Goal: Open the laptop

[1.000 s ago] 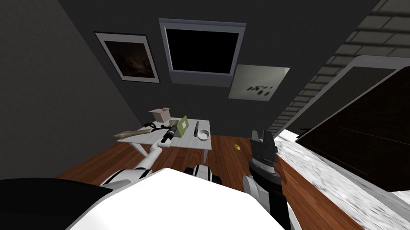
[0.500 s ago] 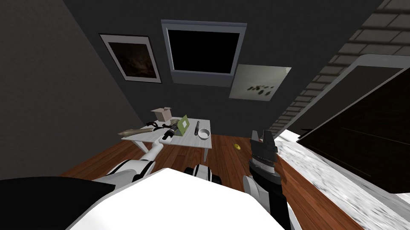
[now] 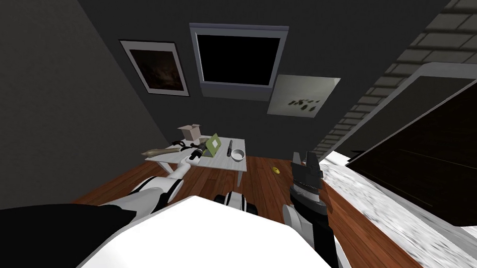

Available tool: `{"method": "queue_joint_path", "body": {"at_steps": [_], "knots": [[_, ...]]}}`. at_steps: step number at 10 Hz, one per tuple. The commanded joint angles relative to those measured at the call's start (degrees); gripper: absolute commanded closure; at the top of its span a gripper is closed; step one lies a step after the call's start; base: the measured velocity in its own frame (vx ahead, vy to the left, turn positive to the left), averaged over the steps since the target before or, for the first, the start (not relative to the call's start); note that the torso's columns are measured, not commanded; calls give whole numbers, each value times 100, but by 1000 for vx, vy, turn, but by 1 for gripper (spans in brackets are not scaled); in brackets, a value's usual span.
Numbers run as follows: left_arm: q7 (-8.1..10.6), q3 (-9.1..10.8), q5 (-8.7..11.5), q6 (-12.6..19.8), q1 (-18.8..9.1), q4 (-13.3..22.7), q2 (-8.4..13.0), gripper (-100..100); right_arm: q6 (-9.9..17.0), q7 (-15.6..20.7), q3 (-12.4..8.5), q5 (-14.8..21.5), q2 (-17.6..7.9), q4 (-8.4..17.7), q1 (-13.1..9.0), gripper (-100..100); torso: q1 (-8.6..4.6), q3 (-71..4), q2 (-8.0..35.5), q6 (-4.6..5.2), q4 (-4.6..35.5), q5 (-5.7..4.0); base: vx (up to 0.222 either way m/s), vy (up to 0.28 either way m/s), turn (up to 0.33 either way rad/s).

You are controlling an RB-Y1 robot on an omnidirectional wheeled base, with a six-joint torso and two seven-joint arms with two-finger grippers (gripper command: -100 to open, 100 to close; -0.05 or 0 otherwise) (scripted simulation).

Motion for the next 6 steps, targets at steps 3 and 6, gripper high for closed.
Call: {"method": "queue_joint_path", "body": {"at_steps": [3, 6], "knots": [[318, -117, 25, -26, -389, 625, 213, 100, 0, 0, 0, 0, 0, 0, 0, 0, -19, 9, 13, 10, 28, -25, -35, 1, 8], [570, -98, 218, 144, -478, 652, -12, 100, 0, 0, -1, 0, -1, 0, 0, 0, 18, 0, -1, 19, 14, -4, -24, 100, -38]]}}
